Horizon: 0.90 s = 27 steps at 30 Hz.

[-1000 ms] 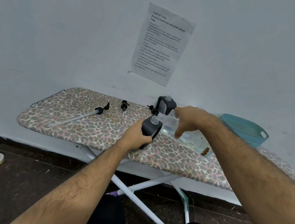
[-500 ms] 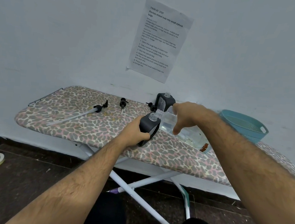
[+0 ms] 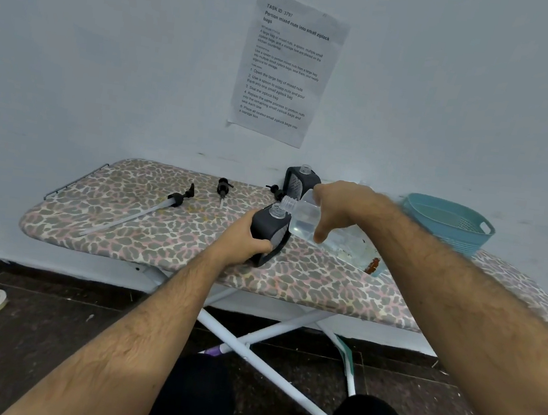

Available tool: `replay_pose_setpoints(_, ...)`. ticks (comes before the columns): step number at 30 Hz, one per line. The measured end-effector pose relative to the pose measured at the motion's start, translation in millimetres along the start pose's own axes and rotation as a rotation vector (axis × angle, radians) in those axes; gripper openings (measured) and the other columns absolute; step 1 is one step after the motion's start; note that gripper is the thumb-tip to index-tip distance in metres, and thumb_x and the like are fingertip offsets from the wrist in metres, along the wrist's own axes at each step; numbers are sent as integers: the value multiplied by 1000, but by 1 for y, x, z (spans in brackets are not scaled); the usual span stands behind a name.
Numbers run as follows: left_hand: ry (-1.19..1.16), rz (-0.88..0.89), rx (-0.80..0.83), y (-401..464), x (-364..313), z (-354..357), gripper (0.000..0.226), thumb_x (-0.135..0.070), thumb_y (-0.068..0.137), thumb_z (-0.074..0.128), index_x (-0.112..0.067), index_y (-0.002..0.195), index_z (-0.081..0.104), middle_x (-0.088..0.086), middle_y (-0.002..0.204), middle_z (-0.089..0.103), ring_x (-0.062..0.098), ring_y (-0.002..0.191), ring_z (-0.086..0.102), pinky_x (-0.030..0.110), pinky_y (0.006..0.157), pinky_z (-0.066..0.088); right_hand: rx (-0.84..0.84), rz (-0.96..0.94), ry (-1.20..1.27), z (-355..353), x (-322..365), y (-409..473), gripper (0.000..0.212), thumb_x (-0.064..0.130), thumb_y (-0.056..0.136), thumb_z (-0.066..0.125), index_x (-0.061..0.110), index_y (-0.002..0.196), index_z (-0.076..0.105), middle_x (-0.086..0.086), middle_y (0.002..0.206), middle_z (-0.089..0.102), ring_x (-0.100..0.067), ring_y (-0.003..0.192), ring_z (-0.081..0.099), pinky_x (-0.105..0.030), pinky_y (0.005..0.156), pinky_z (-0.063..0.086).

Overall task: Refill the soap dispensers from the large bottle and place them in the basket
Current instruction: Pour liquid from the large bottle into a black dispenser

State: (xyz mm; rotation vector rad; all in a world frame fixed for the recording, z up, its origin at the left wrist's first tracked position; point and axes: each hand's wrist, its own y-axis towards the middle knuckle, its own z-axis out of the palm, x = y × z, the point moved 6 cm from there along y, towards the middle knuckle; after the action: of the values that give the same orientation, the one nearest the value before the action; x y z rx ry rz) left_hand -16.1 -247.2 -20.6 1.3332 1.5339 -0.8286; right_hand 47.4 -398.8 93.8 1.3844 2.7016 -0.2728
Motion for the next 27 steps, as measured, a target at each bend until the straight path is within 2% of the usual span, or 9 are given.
replay_pose_setpoints(3,-16,-10,12,0,1,0,65,-1,81,66,-16,138,40,-4,113,61,11,101,61,27,81,54,-1,0,0,-1,1,0,74,48,65,86,21,124,51,5,105,57,-18,96,55,-34,73,45)
replay_pose_setpoints(9,-38,-34,26,4,5,-3,66,-1,79,67,-14,138,41,3,117,62,20,107,62,42,92,54,4,-2,-5,-2,3,1,71,48,65,86,20,121,53,5,103,59,-19,95,57,-36,75,48)
replay_pose_setpoints(13,-55,-50,44,5,7,-2,63,2,81,66,-16,136,41,1,115,61,17,104,62,36,88,55,7,-1,-1,-3,4,1,71,48,65,86,20,122,54,5,103,58,-19,95,56,-36,76,49)
replay_pose_setpoints(18,-69,-65,56,6,8,-4,63,-1,78,67,-22,133,42,3,117,62,22,108,62,47,96,52,13,2,2,-3,4,1,71,47,65,86,19,122,55,6,102,58,-18,95,56,-37,80,51)
replay_pose_setpoints(24,-59,-63,70,6,9,-5,75,-13,69,69,-19,138,41,3,119,62,22,109,62,44,95,52,20,17,16,-3,4,2,70,47,65,86,18,120,56,5,101,59,-19,94,57,-38,79,51)
replay_pose_setpoints(27,-58,-56,72,7,8,-5,67,-3,79,68,-17,138,41,3,118,61,21,109,61,39,93,53,22,17,21,-2,5,4,69,47,64,87,17,119,57,4,103,61,-19,93,57,-38,80,52)
